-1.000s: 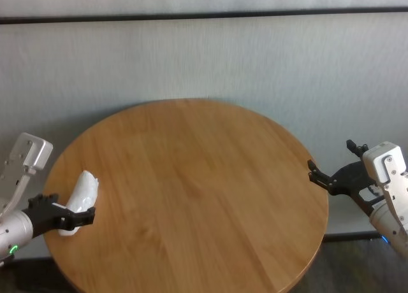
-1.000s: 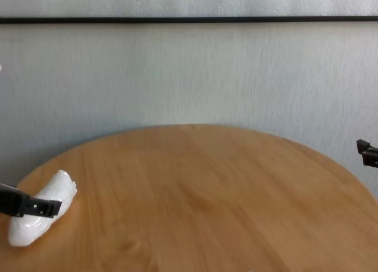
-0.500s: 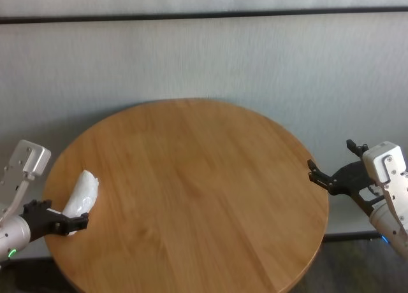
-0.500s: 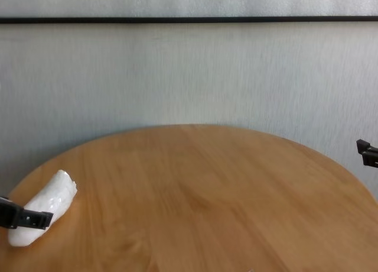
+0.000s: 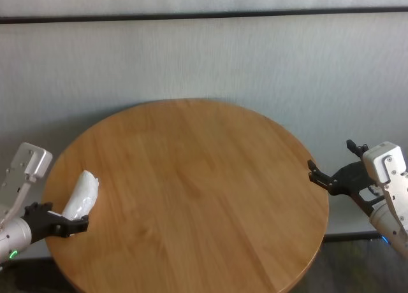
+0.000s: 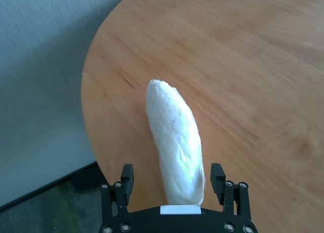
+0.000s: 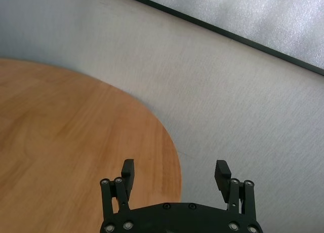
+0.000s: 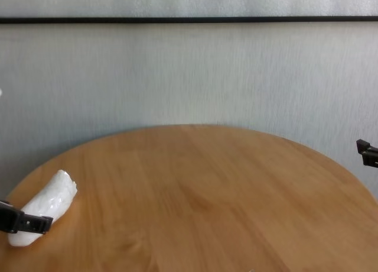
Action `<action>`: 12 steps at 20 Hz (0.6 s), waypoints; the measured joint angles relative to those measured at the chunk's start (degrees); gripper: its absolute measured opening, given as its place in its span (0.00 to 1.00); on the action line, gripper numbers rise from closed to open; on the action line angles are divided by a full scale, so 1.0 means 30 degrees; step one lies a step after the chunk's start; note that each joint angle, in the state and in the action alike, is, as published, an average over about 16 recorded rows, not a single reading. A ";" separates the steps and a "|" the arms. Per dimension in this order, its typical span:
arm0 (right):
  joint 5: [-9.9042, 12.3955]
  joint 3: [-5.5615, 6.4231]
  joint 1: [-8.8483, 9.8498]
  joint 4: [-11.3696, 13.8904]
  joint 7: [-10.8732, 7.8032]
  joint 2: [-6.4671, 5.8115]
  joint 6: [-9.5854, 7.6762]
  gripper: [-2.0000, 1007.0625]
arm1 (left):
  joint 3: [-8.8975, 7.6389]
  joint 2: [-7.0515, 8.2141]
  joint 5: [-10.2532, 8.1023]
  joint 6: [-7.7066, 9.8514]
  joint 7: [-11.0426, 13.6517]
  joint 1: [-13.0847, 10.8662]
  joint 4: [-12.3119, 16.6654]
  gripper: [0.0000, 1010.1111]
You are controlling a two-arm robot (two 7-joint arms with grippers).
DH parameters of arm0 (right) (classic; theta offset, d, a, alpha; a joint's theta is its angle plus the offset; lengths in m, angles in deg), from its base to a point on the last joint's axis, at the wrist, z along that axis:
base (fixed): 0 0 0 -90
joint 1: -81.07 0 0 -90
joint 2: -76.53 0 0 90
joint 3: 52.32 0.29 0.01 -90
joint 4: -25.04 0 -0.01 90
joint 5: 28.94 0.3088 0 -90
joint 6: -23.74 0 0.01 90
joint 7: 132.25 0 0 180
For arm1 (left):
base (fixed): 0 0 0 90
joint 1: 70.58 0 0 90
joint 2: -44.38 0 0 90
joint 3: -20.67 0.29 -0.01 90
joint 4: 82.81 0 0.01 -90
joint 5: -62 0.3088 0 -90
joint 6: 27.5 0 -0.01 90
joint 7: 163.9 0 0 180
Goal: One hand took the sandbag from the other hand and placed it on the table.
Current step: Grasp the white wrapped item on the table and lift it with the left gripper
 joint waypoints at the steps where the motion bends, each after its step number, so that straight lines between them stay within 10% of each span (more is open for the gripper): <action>1: 0.0000 0.0000 0.0000 0.0000 0.0000 0.0000 0.0000 0.99 | -0.0005 -0.0038 0.0034 -0.0020 0.0055 0.0027 -0.0068 0.99; 12: 0.0000 0.0000 0.0000 0.0000 0.0000 0.0000 0.0000 0.99 | -0.0074 -0.0495 0.0371 -0.0156 0.0629 0.0307 -0.0740 0.99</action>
